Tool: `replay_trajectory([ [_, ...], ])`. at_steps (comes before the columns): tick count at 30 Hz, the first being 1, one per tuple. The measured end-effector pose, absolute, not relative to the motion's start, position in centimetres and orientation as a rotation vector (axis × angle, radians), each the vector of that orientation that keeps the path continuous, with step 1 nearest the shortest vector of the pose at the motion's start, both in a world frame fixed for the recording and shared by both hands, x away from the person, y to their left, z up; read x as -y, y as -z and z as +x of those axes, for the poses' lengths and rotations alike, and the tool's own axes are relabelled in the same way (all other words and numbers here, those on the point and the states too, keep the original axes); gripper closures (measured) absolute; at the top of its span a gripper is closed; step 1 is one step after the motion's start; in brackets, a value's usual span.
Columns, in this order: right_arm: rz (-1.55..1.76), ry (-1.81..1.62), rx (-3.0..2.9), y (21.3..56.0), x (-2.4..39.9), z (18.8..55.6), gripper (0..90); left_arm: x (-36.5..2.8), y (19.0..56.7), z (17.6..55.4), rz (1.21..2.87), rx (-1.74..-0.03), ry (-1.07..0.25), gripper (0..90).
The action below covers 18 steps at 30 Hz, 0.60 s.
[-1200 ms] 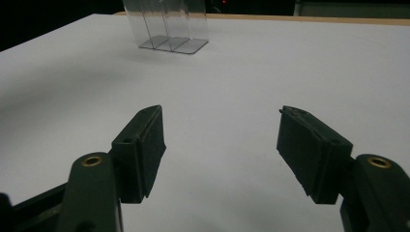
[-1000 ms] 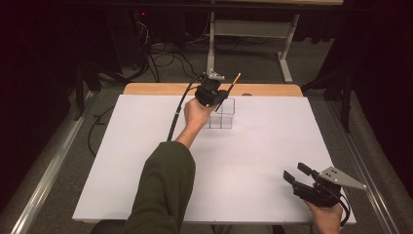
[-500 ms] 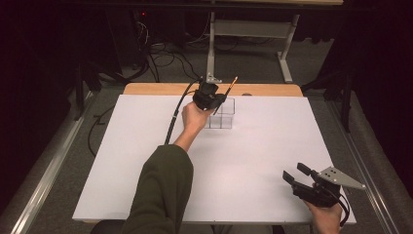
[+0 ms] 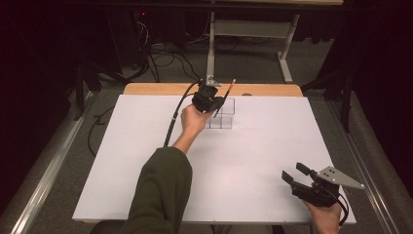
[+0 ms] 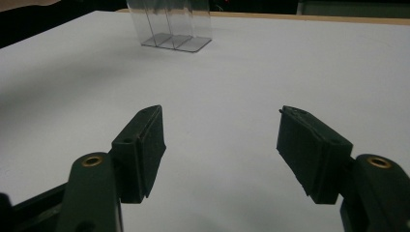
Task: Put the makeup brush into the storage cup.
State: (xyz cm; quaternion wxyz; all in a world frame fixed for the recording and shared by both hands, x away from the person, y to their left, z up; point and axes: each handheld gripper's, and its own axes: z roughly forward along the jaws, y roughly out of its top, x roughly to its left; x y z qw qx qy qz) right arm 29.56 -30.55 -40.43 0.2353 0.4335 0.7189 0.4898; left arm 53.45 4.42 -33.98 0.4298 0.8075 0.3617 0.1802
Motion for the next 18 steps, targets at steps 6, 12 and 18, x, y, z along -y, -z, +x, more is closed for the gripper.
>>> replay_trajectory([
  [6,1.186,-1.348,-1.974,40.42,30.50,29.59,35.8,-4.50,34.18,53.42,2.023,-0.905,-0.446,89.6],
  [12,1.194,-1.342,-1.975,40.41,30.43,29.58,35.7,-4.74,34.21,53.06,2.016,-0.893,-0.438,89.4],
  [18,1.180,-1.340,-1.978,40.42,30.36,29.63,35.8,-5.18,33.82,52.71,1.997,-0.874,-0.431,85.6],
])
